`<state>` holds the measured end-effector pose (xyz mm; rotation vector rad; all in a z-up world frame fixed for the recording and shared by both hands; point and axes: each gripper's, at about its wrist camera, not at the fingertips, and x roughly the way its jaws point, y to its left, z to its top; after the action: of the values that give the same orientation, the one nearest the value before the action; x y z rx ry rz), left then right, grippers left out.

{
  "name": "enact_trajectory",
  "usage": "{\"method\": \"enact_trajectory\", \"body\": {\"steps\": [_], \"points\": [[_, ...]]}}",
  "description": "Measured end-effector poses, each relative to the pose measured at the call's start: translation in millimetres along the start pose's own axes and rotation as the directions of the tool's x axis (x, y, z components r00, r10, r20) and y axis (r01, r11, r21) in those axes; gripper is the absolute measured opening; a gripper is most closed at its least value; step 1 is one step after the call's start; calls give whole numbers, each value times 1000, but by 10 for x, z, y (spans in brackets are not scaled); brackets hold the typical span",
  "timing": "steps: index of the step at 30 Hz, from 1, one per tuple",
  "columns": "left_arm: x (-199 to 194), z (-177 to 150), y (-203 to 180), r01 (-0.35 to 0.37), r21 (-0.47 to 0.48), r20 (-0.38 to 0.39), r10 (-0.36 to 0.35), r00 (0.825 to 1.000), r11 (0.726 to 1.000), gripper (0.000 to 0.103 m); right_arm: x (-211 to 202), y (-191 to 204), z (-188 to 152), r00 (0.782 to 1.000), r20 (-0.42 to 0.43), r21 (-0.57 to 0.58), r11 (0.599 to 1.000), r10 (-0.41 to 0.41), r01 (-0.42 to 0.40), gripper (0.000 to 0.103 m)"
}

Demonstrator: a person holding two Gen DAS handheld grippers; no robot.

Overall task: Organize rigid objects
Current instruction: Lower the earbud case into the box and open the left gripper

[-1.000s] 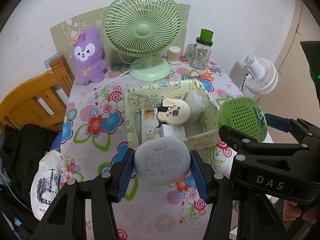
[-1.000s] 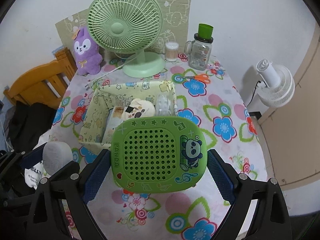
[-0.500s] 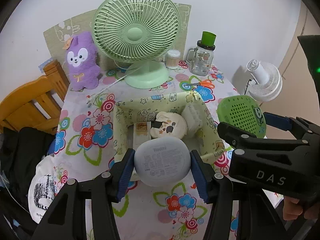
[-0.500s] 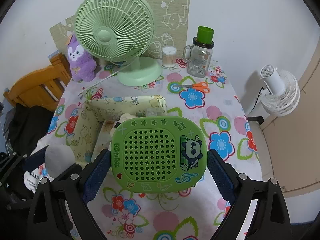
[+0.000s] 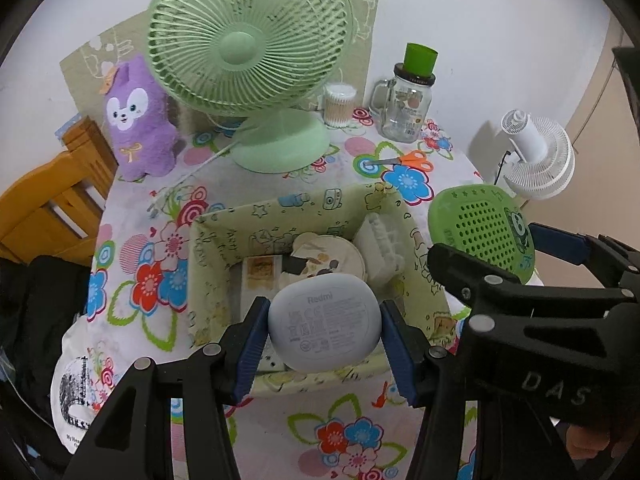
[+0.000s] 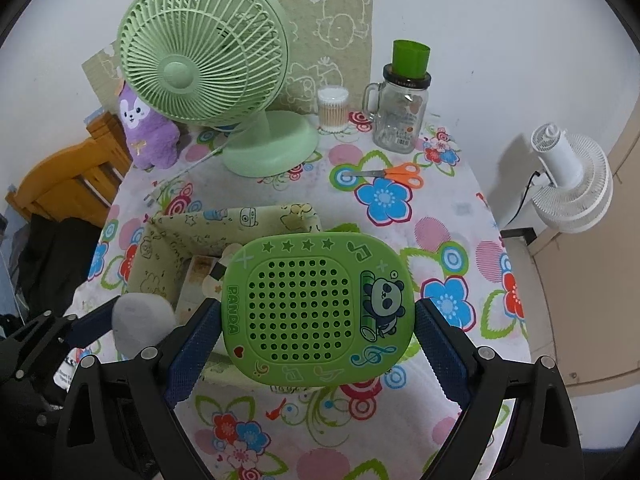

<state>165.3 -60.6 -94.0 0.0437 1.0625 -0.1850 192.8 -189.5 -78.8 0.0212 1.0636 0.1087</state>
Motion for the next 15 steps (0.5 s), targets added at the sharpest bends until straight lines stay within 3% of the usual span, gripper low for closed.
{"method": "enact_trajectory", "body": {"steps": [15], "points": [[476, 104, -196, 34, -6, -91, -34, 995, 999, 57, 304, -181, 84, 999, -46, 3, 1000, 13, -13, 95]]}}
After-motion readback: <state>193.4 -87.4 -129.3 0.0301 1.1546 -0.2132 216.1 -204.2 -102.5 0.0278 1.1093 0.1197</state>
